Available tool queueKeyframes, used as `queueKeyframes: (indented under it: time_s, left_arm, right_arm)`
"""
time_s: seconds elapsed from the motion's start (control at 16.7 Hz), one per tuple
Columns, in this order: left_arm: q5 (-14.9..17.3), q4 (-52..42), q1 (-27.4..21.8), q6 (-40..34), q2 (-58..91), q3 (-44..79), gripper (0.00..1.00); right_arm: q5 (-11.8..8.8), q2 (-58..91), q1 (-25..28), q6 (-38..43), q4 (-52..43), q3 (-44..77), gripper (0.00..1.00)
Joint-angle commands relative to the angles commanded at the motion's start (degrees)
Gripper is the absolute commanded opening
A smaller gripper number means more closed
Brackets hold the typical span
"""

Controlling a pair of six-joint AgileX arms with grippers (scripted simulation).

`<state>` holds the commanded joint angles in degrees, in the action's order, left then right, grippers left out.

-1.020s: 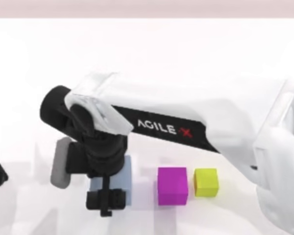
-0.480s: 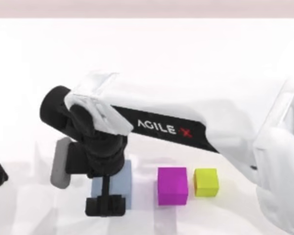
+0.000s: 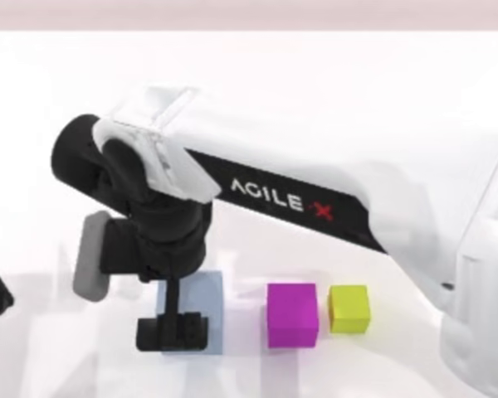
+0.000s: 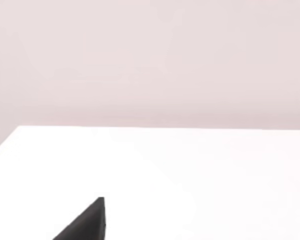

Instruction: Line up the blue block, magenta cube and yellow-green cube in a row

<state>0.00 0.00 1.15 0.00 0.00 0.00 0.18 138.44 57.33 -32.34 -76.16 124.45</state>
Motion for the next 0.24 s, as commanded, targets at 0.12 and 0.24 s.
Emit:
queueKeyframes:
  time_s: [0.12,0.24]
  left_arm:
    - [0.00,0.00,0.00,0.00,0.00,0.00,1.00]
    - [0.00,0.00,0.00,0.00,0.00,0.00,1.00]
  right_arm:
    - [0.02,-0.33,0.03,0.04,-4.13,3.95,1.00]
    - [0.04,-0.57,0.05,0.05,-5.82,5.62,1.00]
